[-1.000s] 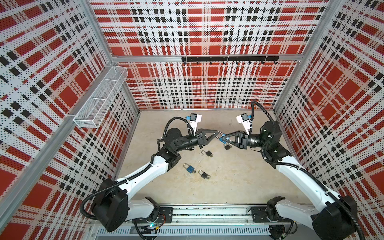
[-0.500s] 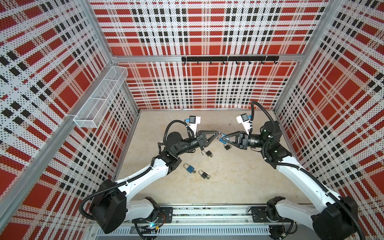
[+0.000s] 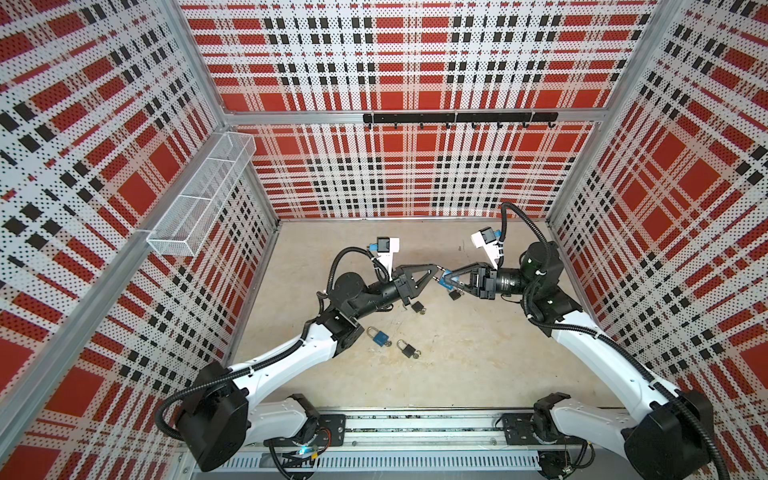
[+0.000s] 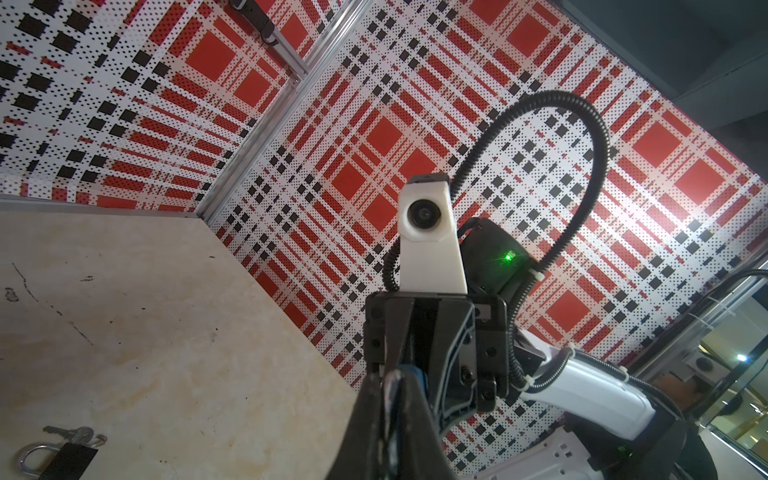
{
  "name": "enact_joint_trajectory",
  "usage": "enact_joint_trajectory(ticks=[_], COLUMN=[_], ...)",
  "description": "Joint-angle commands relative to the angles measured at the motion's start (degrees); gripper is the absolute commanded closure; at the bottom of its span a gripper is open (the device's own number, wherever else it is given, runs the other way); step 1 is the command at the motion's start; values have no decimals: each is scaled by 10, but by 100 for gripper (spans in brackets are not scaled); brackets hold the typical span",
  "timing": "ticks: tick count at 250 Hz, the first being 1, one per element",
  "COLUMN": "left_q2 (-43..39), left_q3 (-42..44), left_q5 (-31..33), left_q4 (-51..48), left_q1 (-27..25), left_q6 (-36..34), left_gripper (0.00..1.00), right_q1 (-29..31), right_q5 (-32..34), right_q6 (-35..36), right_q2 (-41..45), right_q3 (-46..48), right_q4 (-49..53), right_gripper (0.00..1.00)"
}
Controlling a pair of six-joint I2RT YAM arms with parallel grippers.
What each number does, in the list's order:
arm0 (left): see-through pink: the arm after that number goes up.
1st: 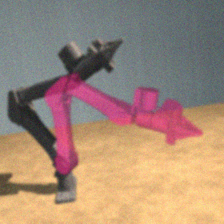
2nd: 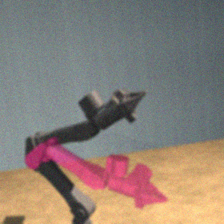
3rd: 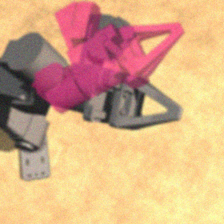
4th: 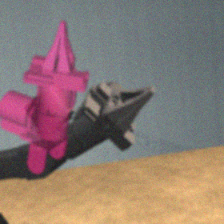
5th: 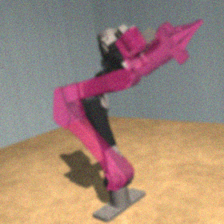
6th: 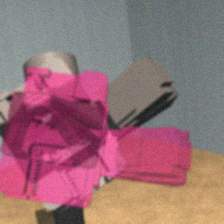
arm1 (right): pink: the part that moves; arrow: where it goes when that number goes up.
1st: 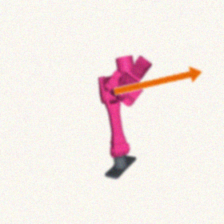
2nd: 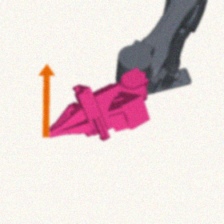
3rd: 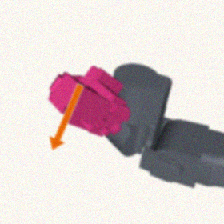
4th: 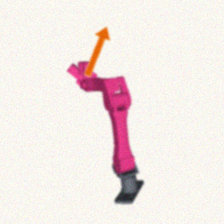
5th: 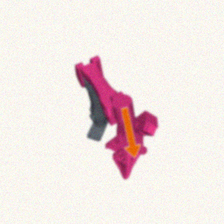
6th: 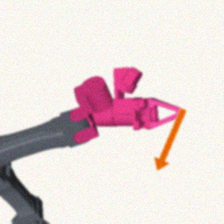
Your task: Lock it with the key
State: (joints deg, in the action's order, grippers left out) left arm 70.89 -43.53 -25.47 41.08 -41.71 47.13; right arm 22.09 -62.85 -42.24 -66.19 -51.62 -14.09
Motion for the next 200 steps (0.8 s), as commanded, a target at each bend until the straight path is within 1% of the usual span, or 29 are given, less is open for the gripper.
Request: enact_joint_trajectory(ticks=[1, 68, 155, 200], left_q2=[26, 29, 57, 50], left_q3=[23, 34, 48, 58], left_q5=[-48, -40, -20, -9], left_q4=[-74, -67, -19, -1], left_q1=[-46, -66, -110, -111], left_q6=[-4, 5, 32, 37], left_gripper=[100, 100, 100, 100], right_q1=[18, 18, 18, 18], right_q5=[0, -1, -3, -4], right_q6=[-7, -12, -16, -20], right_q2=[-7, -21, -47, -57], right_q3=[-13, -16, -21, -21], right_q4=[-102, -115, -140, -151], right_gripper=[100, 100, 100, 100])
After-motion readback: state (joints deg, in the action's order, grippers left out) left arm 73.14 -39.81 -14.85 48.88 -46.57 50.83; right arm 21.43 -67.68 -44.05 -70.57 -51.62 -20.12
